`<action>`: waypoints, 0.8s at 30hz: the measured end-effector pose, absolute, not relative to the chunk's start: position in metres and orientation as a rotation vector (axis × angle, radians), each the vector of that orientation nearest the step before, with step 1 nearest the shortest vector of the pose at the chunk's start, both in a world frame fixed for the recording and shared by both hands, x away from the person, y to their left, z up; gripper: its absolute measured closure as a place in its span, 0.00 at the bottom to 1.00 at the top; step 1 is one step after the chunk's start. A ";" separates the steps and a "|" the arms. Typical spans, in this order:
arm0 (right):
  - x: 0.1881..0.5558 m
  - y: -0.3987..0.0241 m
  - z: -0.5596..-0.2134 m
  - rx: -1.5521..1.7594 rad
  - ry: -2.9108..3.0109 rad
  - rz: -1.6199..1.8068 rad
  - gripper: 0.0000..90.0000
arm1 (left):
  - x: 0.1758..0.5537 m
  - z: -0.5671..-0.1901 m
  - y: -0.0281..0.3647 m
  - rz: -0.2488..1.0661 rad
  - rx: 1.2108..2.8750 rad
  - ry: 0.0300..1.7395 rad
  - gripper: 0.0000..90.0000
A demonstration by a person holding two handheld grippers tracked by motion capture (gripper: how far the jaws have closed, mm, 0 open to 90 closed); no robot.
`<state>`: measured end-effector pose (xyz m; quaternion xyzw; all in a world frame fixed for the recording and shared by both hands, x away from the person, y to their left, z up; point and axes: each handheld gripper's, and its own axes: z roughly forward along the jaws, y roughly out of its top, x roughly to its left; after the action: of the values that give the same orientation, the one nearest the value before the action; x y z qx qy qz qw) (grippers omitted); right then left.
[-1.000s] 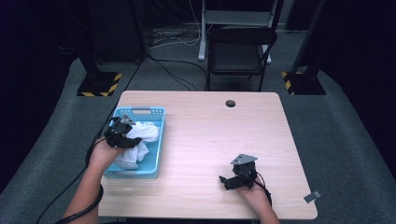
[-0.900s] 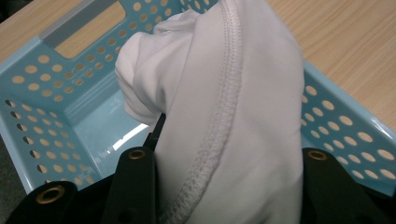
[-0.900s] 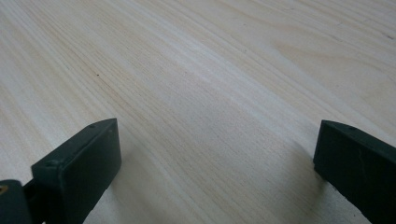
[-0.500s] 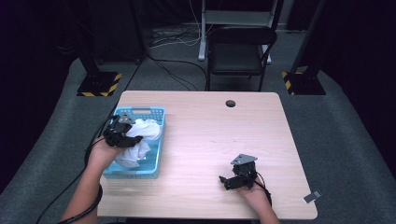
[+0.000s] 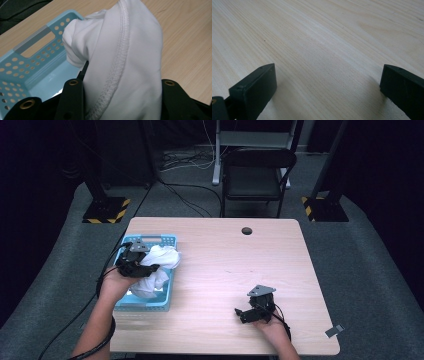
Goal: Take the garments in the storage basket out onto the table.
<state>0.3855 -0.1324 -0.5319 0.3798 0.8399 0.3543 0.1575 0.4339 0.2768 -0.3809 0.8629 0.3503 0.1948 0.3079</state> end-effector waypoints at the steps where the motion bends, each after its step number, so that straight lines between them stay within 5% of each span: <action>1: 0.385 -0.132 -0.532 1.086 2.403 1.011 0.00 | 0.434 -0.381 0.275 0.515 2.283 0.922 0.64; 24: 0.386 -0.132 -0.532 1.086 2.404 1.014 0.00 | 0.432 -0.376 0.228 0.496 2.295 0.808 0.64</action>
<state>0.3855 -0.1324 -0.5319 0.3795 0.8401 0.3545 0.1570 0.4324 0.2279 -0.3758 0.8747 0.3078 0.1890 0.3232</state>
